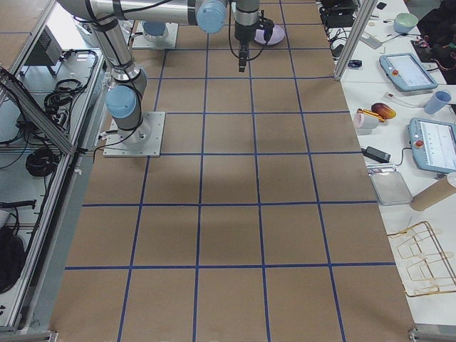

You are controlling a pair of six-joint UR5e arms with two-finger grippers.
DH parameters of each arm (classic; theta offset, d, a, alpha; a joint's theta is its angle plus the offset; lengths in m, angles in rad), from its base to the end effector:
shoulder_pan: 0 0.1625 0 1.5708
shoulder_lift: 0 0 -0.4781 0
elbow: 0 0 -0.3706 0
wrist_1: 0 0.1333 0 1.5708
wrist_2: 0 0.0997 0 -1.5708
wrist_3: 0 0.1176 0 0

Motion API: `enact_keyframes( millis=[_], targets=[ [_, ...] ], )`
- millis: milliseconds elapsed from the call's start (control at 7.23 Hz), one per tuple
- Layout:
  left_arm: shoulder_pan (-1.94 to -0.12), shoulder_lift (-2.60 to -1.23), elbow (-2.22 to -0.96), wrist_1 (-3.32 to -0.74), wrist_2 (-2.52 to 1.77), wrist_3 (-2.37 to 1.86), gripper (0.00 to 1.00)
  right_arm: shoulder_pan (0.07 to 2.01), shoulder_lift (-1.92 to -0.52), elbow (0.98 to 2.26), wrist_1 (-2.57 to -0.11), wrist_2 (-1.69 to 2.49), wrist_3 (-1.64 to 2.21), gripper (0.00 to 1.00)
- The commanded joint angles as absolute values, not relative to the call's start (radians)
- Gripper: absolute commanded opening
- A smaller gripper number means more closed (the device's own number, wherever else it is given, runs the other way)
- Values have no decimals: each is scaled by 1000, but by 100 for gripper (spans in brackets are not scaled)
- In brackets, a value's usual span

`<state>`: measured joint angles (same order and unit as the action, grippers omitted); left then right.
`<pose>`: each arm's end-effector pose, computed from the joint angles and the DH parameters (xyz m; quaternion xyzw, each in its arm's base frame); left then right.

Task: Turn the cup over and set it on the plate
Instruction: 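Move the left gripper outward and down toward the mint-green mug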

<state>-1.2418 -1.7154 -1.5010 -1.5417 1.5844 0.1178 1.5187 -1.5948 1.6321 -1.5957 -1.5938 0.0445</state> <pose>0.0475 -0.5467 0.4859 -0.1052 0.9942 0.0238 0.0016 0.1066 -0.4633 0.5078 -0.0482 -0.9988 -0.0062 0.0115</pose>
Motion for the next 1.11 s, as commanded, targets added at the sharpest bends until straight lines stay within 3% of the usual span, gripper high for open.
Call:
enact_keyframes(
  millis=[0, 968],
  targets=[
    [-1068, -1726, -1502, -1572, 1575, 264, 100, 1519, -1595, 1632, -1595, -1594, 44, 100],
    [-813, -1863, -1569, -1552, 1435, 716, 100, 1519, -1595, 1631, -1595, -1594, 44, 100]
  ],
)
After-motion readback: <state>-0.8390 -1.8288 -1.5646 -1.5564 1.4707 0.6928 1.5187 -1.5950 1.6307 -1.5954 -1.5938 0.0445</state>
